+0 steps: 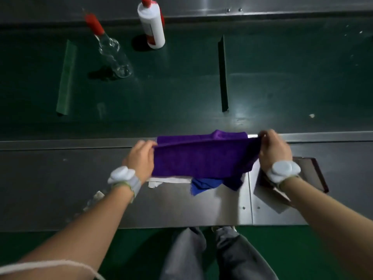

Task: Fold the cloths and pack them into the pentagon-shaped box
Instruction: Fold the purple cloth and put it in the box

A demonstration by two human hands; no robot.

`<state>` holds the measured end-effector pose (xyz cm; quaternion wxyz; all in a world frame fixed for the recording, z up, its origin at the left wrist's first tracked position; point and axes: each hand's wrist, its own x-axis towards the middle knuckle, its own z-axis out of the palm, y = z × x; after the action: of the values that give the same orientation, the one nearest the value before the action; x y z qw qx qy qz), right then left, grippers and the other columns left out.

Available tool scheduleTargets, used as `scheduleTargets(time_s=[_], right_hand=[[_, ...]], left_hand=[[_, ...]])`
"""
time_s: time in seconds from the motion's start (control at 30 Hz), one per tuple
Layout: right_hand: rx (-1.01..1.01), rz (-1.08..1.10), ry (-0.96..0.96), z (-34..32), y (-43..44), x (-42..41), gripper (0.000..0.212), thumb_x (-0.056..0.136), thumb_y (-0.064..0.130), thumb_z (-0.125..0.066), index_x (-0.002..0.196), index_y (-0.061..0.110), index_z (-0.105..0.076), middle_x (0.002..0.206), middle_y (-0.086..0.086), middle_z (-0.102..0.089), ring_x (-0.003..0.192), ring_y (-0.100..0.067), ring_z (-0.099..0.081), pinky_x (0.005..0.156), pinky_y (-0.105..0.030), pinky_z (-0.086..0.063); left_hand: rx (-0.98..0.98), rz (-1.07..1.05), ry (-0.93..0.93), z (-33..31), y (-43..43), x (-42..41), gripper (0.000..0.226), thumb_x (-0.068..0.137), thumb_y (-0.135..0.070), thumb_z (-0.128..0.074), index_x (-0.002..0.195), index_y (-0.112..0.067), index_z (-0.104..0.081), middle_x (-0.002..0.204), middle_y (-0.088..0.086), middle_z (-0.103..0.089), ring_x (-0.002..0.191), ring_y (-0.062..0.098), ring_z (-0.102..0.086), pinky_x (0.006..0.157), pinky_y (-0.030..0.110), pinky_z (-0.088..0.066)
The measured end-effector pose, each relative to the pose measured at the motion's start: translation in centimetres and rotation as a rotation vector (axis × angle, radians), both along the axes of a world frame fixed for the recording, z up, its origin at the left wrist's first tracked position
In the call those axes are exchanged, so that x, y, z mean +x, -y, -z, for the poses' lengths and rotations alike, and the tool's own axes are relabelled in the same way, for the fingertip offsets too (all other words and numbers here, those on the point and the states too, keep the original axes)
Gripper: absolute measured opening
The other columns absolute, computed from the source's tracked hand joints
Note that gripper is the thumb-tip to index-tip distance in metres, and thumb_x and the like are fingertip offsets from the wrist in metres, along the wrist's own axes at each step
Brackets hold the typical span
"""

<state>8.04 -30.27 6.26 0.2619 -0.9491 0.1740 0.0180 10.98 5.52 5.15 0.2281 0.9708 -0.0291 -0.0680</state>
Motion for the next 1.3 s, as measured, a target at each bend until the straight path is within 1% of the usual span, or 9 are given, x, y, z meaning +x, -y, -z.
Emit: scheduleTargets(time_s=[0.1, 0.2, 0.37, 0.43, 0.63, 0.8, 0.97, 1.1, 1.3], right_hand=[[-0.025, 0.008, -0.023, 2.9, -0.1, 4.1, 0.024, 0.094, 0.013, -0.042, 0.114, 0.013, -0.055, 0.114, -0.018, -0.06, 0.097, -0.04, -0.057, 0.077, -0.043, -0.046], [-0.024, 0.105, -0.134, 5.5, -0.9, 4.6, 0.035, 0.094, 0.022, -0.049, 0.128, 0.014, -0.047, 0.126, -0.021, -0.05, 0.106, -0.041, -0.053, 0.086, -0.045, -0.046], [-0.032, 0.162, -0.493, 8.6, -3.2, -0.5, 0.027, 0.093, 0.021, -0.047, 0.114, 0.005, -0.044, 0.121, -0.025, -0.048, 0.102, -0.046, -0.056, 0.077, -0.042, -0.042], [-0.047, 0.191, -0.557, 9.3, -4.1, -2.1, 0.031, 0.093, 0.023, -0.048, 0.115, 0.002, -0.04, 0.124, -0.028, -0.044, 0.102, -0.047, -0.057, 0.078, -0.041, -0.042], [-0.083, 0.313, -0.583, 10.1, -4.3, -2.9, 0.052, 0.092, 0.046, -0.047, 0.12, 0.003, -0.039, 0.117, -0.025, -0.058, 0.104, -0.044, -0.059, 0.081, -0.044, -0.045], [-0.055, 0.36, -0.65, 9.9, -3.7, -2.7, 0.048, 0.092, 0.047, -0.048, 0.115, 0.005, -0.053, 0.114, -0.02, -0.063, 0.105, -0.037, -0.06, 0.073, -0.034, -0.038], [0.023, 0.386, -0.628, 9.5, -3.3, -2.5, 0.038, 0.088, 0.038, -0.058, 0.114, 0.01, -0.058, 0.112, -0.015, -0.065, 0.105, -0.034, -0.06, 0.072, -0.03, -0.036], [0.11, 0.408, -0.566, 8.2, -3.4, -2.7, 0.03, 0.086, 0.035, -0.061, 0.108, 0.013, -0.062, 0.11, -0.014, -0.067, 0.102, -0.033, -0.062, 0.074, -0.029, -0.039], [0.189, 0.437, -0.429, 5.5, -3.5, -2.7, 0.025, 0.086, 0.033, -0.057, 0.104, 0.017, -0.051, 0.101, -0.012, -0.066, 0.089, -0.034, -0.061, 0.071, -0.032, -0.039]], left_hand=[[0.007, -0.04, 0.015, 3.2, 1.2, 4.0, 0.022, 0.092, -0.012, -0.05, 0.109, -0.012, -0.063, 0.1, 0.018, -0.059, 0.089, 0.038, -0.058, 0.073, 0.044, -0.049], [0.046, -0.263, -0.105, 5.8, 1.9, 4.8, 0.036, 0.092, -0.025, -0.055, 0.125, -0.015, -0.051, 0.116, 0.019, -0.055, 0.102, 0.037, -0.054, 0.085, 0.043, -0.046], [0.0, -0.442, -0.237, 6.5, 2.8, -0.9, 0.028, 0.086, -0.036, -0.062, 0.095, -0.011, -0.051, 0.091, 0.011, -0.062, 0.081, 0.03, -0.057, 0.064, 0.032, -0.036], [0.02, -0.532, -0.367, 6.7, 2.9, -2.9, 0.034, 0.086, -0.042, -0.06, 0.096, -0.01, -0.053, 0.093, 0.01, -0.061, 0.076, 0.025, -0.053, 0.065, 0.031, -0.035], [0.06, -0.648, -0.502, 6.7, 3.0, -4.8, 0.043, 0.085, -0.054, -0.05, 0.078, -0.012, -0.055, 0.064, 0.001, -0.055, 0.053, 0.019, -0.049, 0.047, 0.026, -0.028], [-0.015, -0.684, -0.444, 6.3, 3.2, -5.1, 0.03, 0.085, -0.047, -0.054, 0.084, -0.018, -0.053, 0.07, -0.002, -0.059, 0.055, 0.015, -0.051, 0.047, 0.024, -0.029], [-0.091, -0.724, -0.368, 6.7, 3.2, -4.7, 0.022, 0.083, -0.034, -0.064, 0.099, -0.019, -0.061, 0.081, -0.006, -0.059, 0.071, 0.019, -0.052, 0.067, 0.027, -0.039], [-0.094, -0.755, -0.449, 6.5, 3.1, -5.0, 0.023, 0.08, -0.037, -0.069, 0.074, -0.018, -0.059, 0.063, -0.007, -0.058, 0.059, 0.018, -0.056, 0.059, 0.027, -0.038], [-0.22, -0.915, -0.393, 4.6, 3.7, -4.9, 0.021, 0.084, -0.033, -0.066, 0.087, -0.015, -0.054, 0.074, -0.001, -0.06, 0.076, 0.03, -0.06, 0.069, 0.033, -0.041]])
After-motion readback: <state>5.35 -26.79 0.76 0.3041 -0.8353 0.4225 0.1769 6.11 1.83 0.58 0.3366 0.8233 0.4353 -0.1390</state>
